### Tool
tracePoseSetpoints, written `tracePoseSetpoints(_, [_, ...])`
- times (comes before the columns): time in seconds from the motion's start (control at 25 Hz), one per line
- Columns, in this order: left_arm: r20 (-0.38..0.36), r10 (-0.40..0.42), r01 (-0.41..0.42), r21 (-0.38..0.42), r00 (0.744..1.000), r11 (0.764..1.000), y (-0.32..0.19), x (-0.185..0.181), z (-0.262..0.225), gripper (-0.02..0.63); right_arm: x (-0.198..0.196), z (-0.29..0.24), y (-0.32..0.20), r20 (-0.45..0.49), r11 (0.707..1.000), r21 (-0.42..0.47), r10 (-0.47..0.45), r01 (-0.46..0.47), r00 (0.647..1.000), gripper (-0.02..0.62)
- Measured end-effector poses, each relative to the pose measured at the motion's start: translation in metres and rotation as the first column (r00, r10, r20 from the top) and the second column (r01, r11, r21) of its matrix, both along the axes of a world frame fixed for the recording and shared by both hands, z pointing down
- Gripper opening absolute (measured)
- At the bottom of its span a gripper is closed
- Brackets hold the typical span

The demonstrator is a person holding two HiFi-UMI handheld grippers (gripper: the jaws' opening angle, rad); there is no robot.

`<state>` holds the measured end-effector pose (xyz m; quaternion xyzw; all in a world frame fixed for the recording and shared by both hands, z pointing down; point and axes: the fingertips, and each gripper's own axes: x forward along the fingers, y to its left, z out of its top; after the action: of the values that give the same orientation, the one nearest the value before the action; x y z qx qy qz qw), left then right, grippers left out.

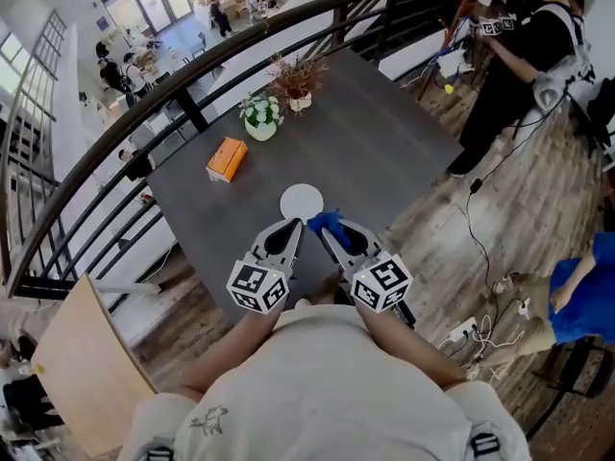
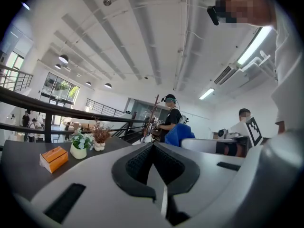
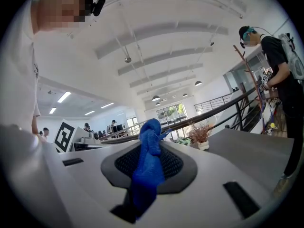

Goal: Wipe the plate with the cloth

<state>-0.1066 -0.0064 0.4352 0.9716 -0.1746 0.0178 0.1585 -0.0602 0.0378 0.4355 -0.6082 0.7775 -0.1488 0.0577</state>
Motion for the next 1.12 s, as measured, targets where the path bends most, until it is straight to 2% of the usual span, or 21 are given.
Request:
tracePoseSetpoints(0.24, [0.038,-0.103,0.106,-0.066,0.994,0.992,-0.032,0.016,0.025,0.006,0.018,0.017,-0.041,0.033,0.991,-0.030,-0.128,0.129,0.991,0.072])
tracePoseSetpoints(0.44, [0.039,-0.199,0.201,-0.066,0.979,0.977,-0.060,0.044,0.022,0.006,0.054,0.010,-0.077,0.035,0.977,-0.024,-0.211,0.212,0.977,0.072])
tracePoseSetpoints(0.6, [0.037,-0.281,0.283,-0.070,0.959,0.957,-0.078,0.061,0.021,0.006,0.073,0.009,-0.100,0.035,0.954,-0.026,-0.299,0.300,0.954,0.072])
tracePoseSetpoints(0.84, [0.041,-0.432,0.433,-0.039,0.901,0.900,-0.091,0.070,0.018,0.006,0.093,0.011,-0.122,0.042,0.902,-0.028,-0.429,0.430,0.902,0.072])
tracePoseSetpoints(1.12, [0.123,-0.566,0.575,-0.059,0.815,0.816,-0.087,0.045,0.038,0.006,0.090,0.030,-0.133,0.094,0.845,-0.071,-0.523,0.529,0.847,0.072])
